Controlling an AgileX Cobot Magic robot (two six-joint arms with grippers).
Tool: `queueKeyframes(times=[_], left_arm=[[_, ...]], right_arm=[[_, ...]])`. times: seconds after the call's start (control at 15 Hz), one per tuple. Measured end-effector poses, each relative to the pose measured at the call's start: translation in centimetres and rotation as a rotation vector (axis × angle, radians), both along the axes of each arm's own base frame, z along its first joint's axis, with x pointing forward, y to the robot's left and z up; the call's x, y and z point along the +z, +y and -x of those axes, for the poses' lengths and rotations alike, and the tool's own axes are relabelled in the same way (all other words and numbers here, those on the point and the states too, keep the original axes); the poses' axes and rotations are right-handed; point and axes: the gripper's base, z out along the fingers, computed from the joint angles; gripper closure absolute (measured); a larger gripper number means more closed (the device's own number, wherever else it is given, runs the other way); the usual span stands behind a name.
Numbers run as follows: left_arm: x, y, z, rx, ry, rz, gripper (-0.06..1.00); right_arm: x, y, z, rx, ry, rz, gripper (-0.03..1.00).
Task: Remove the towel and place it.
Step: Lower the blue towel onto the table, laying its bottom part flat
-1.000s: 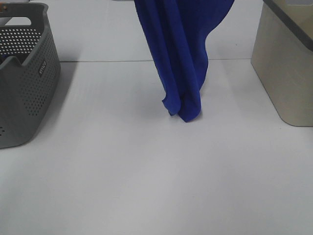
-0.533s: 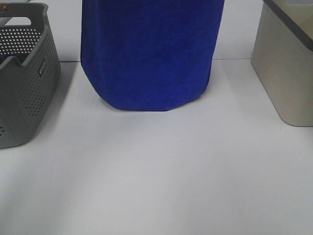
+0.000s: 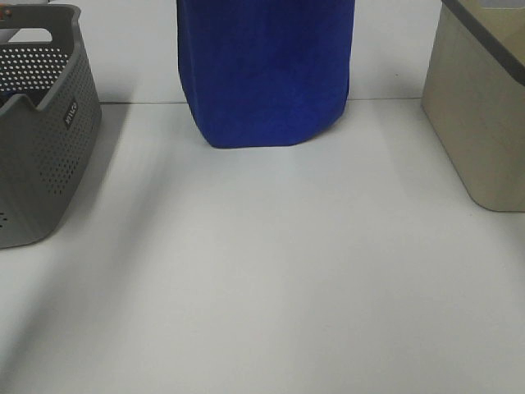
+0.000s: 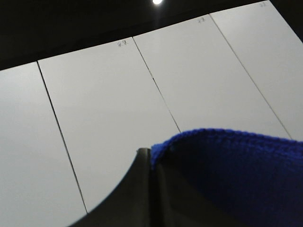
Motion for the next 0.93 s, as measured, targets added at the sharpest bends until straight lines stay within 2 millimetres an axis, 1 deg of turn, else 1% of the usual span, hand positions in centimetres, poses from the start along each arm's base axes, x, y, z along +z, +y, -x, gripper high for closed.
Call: queueKeyframes(times=[0.13,0.2,0.6,0.73,0.93], left_arm=[[-0.3,-0.1,-0.7,0.024,-0.007,-0.005,0.94],[-1.0,-0.1,-1.3,0.055,0.024,-0.025,0.94],[-1.4,-0.1,-1.6,0.089,0.059,-0.073,0.94],[-1.9,-0.1,-1.9,0.125,0.1,-0.12,0.94],[-2.2,0.0,-2.2,0.151,0.149,-0.144,0.94]], right_arm=[[0.2,0.0,-0.3,-0.003,-0.024,-0.002,0.95],[0.0,-0.3,-0.5,-0.01,-0.013,0.001,0.95],[-0.8,-0.7,-0.8,-0.044,0.078,0.043,0.95],[-1.4,-0.8,-0.9,-0.059,0.142,0.061,0.95],[-2.1,-1.0,-0.9,-0.076,0.219,0.078,0.95]])
